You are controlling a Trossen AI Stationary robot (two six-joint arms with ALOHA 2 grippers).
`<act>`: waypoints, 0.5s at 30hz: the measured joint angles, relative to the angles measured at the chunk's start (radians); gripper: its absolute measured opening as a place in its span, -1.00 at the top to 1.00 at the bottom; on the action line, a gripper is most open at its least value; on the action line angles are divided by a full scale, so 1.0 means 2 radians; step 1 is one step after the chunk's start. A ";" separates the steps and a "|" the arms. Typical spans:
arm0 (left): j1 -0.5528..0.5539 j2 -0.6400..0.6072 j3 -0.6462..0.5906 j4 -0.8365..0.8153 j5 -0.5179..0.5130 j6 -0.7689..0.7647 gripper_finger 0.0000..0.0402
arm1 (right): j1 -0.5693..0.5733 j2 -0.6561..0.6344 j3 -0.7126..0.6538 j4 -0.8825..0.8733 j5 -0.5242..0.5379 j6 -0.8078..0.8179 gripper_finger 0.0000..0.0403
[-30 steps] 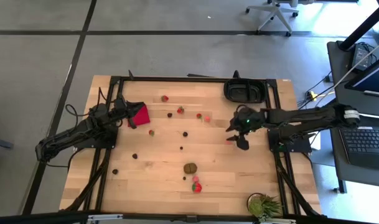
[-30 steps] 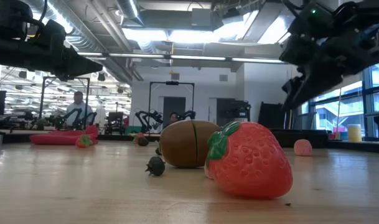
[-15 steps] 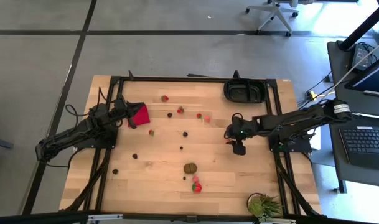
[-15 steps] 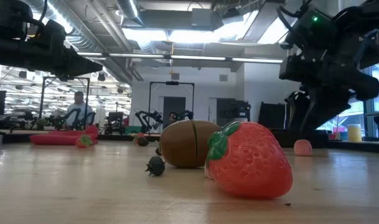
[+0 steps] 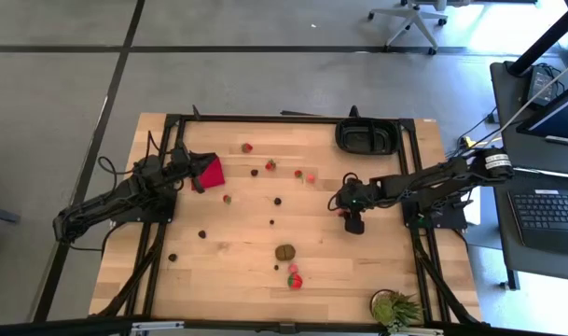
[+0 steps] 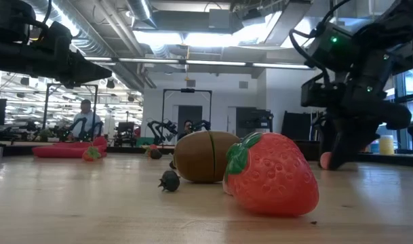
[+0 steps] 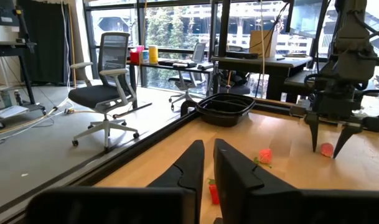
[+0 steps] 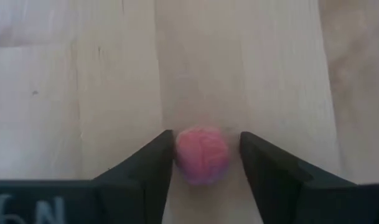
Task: Pick and placing Produce into tupperware
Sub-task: Put the bottom pink peach into the black bin
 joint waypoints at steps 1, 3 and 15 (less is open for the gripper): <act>0.000 0.000 0.000 0.000 0.000 0.000 0.82 | 0.000 0.000 0.000 0.001 0.000 0.000 0.14; 0.000 0.000 0.000 0.000 0.000 0.000 0.80 | 0.000 -0.001 0.000 0.002 0.001 0.000 0.25; 0.000 0.000 0.000 0.000 0.000 0.000 0.71 | -0.007 -0.018 0.035 -0.016 -0.010 -0.002 0.59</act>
